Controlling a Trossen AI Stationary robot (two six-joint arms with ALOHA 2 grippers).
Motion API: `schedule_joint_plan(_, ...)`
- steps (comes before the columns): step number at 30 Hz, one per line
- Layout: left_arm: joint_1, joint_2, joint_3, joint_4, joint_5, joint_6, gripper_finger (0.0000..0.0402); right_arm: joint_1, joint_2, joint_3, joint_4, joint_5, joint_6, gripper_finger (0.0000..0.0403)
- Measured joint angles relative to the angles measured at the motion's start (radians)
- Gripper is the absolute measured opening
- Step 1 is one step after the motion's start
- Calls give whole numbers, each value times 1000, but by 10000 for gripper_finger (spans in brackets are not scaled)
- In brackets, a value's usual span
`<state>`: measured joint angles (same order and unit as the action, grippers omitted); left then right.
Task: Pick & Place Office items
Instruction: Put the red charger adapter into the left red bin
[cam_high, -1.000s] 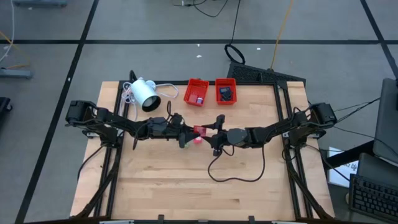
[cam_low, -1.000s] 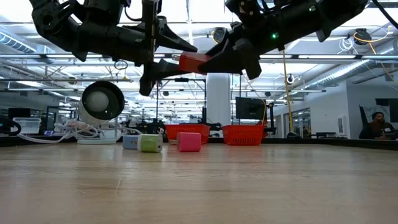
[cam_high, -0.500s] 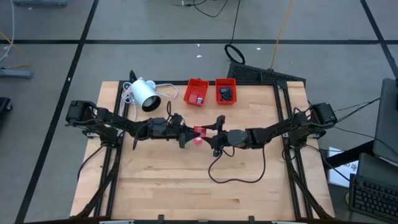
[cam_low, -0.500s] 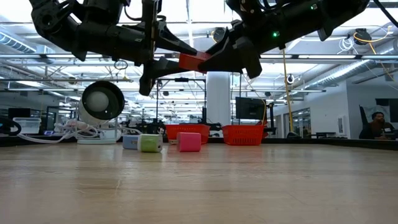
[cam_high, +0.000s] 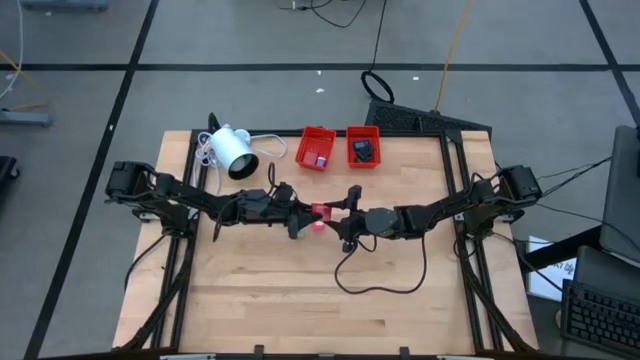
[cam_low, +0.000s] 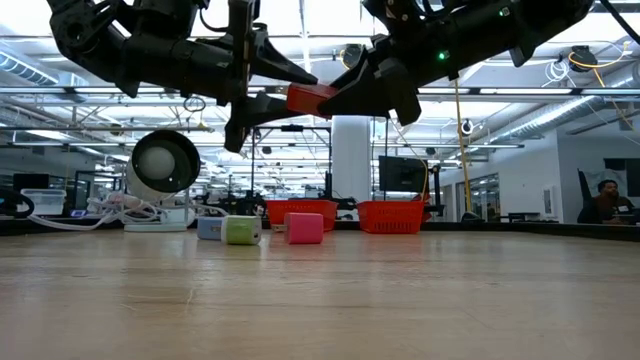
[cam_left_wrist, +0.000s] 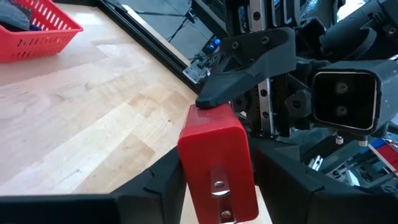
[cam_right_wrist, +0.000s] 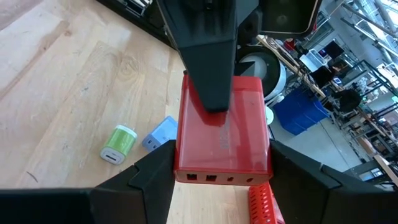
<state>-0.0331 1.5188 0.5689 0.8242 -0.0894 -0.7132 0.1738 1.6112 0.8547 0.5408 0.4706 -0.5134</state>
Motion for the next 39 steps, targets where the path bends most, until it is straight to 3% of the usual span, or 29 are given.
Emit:
schedule_joint_plan(8, 0, 0, 0, -3, -8, -8, 144, 0, 0, 0, -1, 2, -4, 215)
schedule_joint_plan(22, 0, -1, 2, -4, -8, 5, 180, 0, 1, 0, -4, -2, 6, 215)
schedule_joint_plan(33, 0, -1, 2, -5, -8, -12, 135, 1, 1, 0, -4, 3, -5, 215)
schedule_joint_plan(39, 2, -1, 2, -6, -8, 6, 138, 5, 1, 0, -4, 1, 23, 225)
